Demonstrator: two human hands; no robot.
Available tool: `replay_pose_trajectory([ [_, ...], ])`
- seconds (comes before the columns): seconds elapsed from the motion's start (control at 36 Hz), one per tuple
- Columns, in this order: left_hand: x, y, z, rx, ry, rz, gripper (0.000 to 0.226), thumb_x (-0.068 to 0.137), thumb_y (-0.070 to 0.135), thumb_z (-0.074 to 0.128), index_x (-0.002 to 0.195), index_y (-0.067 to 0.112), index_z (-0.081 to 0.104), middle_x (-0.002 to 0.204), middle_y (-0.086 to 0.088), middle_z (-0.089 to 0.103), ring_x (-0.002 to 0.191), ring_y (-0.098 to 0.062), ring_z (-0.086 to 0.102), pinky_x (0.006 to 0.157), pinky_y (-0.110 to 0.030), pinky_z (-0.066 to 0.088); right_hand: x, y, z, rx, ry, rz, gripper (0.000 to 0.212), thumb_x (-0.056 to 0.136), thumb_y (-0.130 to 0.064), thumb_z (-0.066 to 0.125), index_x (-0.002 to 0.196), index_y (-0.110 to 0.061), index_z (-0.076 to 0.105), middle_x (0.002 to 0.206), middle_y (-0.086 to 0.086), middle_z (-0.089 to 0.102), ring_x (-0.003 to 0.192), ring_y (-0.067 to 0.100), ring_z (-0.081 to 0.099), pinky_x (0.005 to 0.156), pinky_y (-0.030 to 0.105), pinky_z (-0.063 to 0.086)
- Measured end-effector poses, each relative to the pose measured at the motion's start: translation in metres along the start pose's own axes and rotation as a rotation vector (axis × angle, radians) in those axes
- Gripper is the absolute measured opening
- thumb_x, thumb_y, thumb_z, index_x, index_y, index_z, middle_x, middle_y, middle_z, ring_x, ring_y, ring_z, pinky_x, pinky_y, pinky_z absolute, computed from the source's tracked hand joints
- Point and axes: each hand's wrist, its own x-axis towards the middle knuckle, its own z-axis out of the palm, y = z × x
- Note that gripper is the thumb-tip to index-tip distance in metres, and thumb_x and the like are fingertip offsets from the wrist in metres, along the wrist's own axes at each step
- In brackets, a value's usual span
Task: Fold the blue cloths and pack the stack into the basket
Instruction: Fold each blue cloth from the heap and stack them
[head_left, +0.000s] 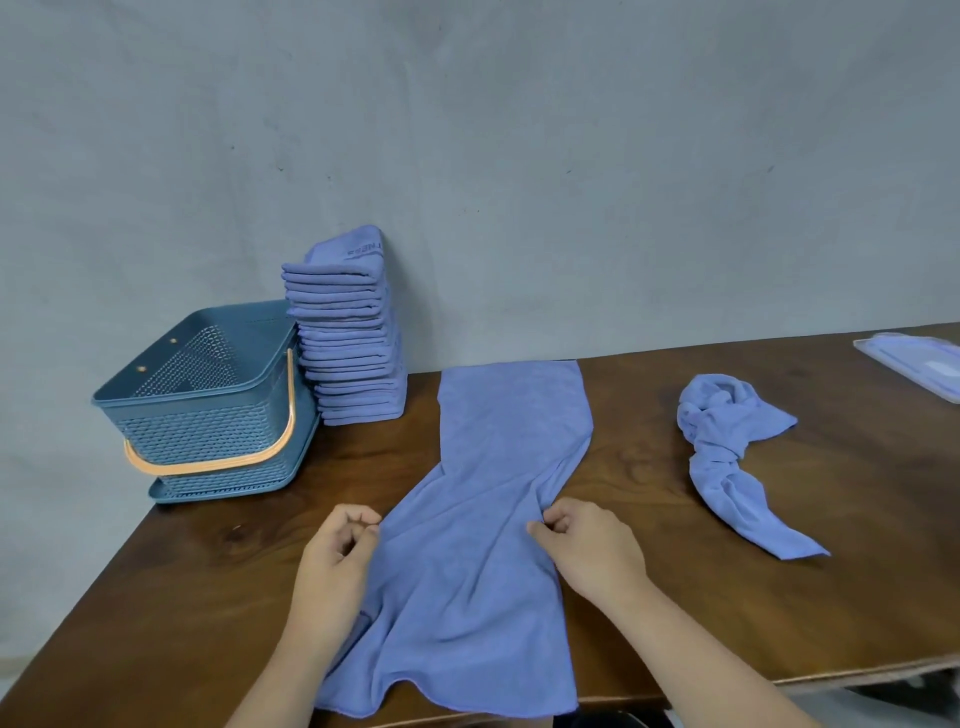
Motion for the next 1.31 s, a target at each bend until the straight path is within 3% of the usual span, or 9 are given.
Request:
replay_pose_trajectory([
  [0.25,-0.009,0.009,-0.001,0.189,0.291,-0.024,0.017,0.096,0.011,0.061,0.084,0.023,0.064,0.073,0.001,0.064,0.069,-0.023,0.057,0.064,-0.038,0.043,-0.017,0.024,-0.021,0.536,0.066,0.048,0.032,0.094,-0.014,0.066,0.077,-0.005,0.042,0.062,0.010,0.049,0.058,0.023,0.057,0.058,0.039,0.055],
  [0.44,-0.012,0.007,0.006,0.610,0.146,0.004,0.017,0.092,0.017,0.057,0.076,0.023,0.057,0.060,0.008,0.060,0.058,-0.020,0.057,0.051,-0.035,0.040,-0.034,0.031,-0.027,0.362,0.048,-0.029,0.015,0.091,-0.014,0.067,0.087,-0.022,0.055,0.057,-0.007,0.051,0.051,0.007,0.041,0.050,0.026,0.034],
  [0.58,-0.010,0.004,0.003,0.611,0.121,0.018,0.018,0.094,0.018,0.059,0.078,0.025,0.058,0.060,0.005,0.058,0.057,-0.017,0.057,0.052,-0.037,0.043,-0.038,0.030,-0.020,0.154,0.072,-0.079,0.039,0.090,-0.022,0.065,0.115,-0.046,0.049,0.059,-0.007,0.054,0.049,0.012,0.050,0.045,0.025,0.036],
  [0.69,-0.005,-0.002,-0.009,0.555,-0.020,0.009,0.018,0.095,0.014,0.061,0.092,0.031,0.064,0.068,0.002,0.060,0.061,-0.016,0.057,0.061,-0.042,0.050,-0.044,0.037,-0.018,-0.048,0.172,-0.082,0.051,0.091,-0.028,0.066,0.124,-0.055,0.038,0.065,-0.010,0.056,0.055,0.011,0.058,0.048,0.033,0.050],
  [0.83,-0.012,0.005,-0.037,0.429,-0.151,0.143,0.027,0.096,0.007,0.070,0.098,0.033,0.069,0.086,0.003,0.064,0.076,-0.017,0.060,0.067,-0.025,0.051,-0.049,0.047,-0.019,0.130,0.281,-0.262,0.032,0.091,-0.020,0.078,0.093,-0.040,0.054,0.066,-0.007,0.045,0.063,0.016,0.052,0.053,0.031,0.047],
  [0.94,-0.033,0.019,-0.054,0.381,-0.393,0.278,0.017,0.094,0.006,0.071,0.096,0.023,0.073,0.092,-0.002,0.064,0.085,-0.022,0.062,0.077,-0.038,0.051,-0.061,0.045,-0.024,0.310,0.027,-0.438,0.023,0.087,-0.021,0.085,0.082,-0.032,0.065,0.070,-0.004,0.053,0.070,0.018,0.055,0.072,0.038,0.051],
  [1.08,-0.045,0.028,-0.068,0.573,-0.725,0.286,0.017,0.089,0.023,0.082,0.096,0.037,0.076,0.103,0.011,0.069,0.103,-0.016,0.063,0.091,-0.031,0.049,-0.070,0.041,-0.028,0.042,-0.257,-0.656,0.018,0.082,-0.057,0.083,0.085,-0.043,0.073,0.092,-0.017,0.063,0.098,0.012,0.058,0.093,0.034,0.042],
  [1.19,-0.049,0.029,-0.075,0.652,-0.787,0.269,0.037,0.080,0.053,0.088,0.110,0.041,0.072,0.121,0.018,0.061,0.120,-0.007,0.053,0.100,-0.018,0.041,-0.069,0.040,-0.031,-0.112,-0.332,-0.743,0.046,0.075,-0.078,0.078,0.109,-0.049,0.067,0.115,-0.026,0.053,0.119,0.004,0.049,0.105,0.030,0.035],
  [1.31,-0.049,0.031,-0.075,0.686,-0.790,0.337,0.034,0.080,0.061,0.085,0.106,0.043,0.073,0.119,0.022,0.061,0.116,-0.005,0.052,0.098,-0.018,0.042,-0.072,0.041,-0.029,-0.077,-0.293,-0.756,0.036,0.080,-0.072,0.079,0.104,-0.047,0.072,0.115,-0.026,0.057,0.117,0.005,0.054,0.103,0.032,0.038],
])
